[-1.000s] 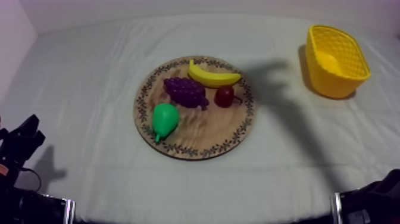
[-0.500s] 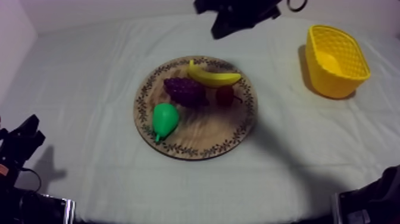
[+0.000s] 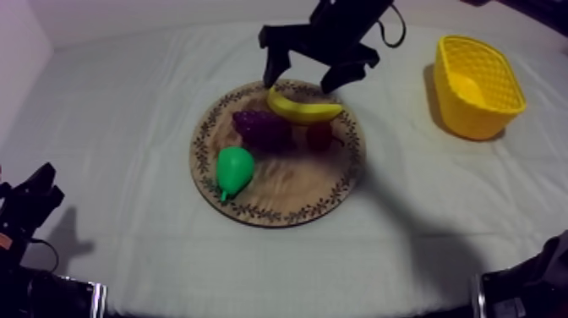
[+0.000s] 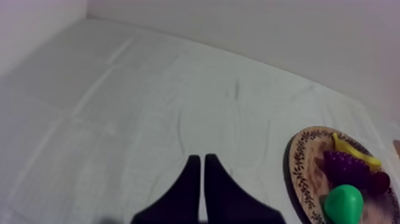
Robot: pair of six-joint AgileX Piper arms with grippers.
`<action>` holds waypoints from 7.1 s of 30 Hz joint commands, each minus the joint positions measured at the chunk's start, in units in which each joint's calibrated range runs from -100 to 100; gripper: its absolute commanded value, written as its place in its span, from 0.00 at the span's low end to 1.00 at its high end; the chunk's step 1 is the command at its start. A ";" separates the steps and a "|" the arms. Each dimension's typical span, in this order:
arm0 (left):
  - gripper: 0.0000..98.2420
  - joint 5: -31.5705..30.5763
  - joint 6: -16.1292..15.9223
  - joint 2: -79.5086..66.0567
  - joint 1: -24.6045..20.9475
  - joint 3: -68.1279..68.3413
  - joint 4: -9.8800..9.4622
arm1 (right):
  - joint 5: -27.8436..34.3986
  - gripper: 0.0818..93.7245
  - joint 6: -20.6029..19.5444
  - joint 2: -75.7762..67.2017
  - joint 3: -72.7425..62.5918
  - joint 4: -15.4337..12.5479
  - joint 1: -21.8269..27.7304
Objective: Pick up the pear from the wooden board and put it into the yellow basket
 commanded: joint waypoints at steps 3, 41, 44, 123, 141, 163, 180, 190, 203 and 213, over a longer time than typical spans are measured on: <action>0.00 0.01 -0.01 -0.02 0.00 -0.05 -0.01 | 2.18 0.93 -1.72 1.31 -1.12 0.02 -0.57; 0.00 0.01 0.04 -0.02 0.00 -0.05 -0.01 | -2.51 0.95 -7.34 20.18 -8.83 -1.71 -8.05; 0.00 0.01 0.04 -0.02 0.00 -0.05 -0.01 | -4.13 0.94 -7.53 21.34 -8.99 -1.64 -8.21; 0.00 0.01 0.04 -0.02 0.00 -0.05 -0.01 | -12.97 0.47 8.92 -9.19 7.44 9.09 27.66; 0.00 0.01 0.03 -0.02 0.00 -0.05 -0.01 | -22.74 0.76 11.32 -5.08 17.18 10.53 31.66; 0.00 0.01 0.04 -0.02 0.00 -0.05 -0.01 | -29.34 0.26 20.07 -55.82 47.30 3.55 33.43; 0.00 0.01 0.02 -0.02 0.00 -0.05 -0.01 | -37.24 0.00 25.09 -100.70 96.04 5.09 31.18; 0.00 0.01 0.02 -0.02 0.00 -0.05 -0.01 | -40.09 0.01 13.93 -110.63 101.90 11.61 29.52; 0.00 0.01 0.02 -0.02 0.00 -0.05 -0.01 | -42.88 0.01 21.33 -114.12 103.14 13.71 28.43; 0.00 0.01 0.04 -0.02 0.00 -0.05 -0.01 | -42.91 0.01 20.62 -114.17 103.15 13.73 28.79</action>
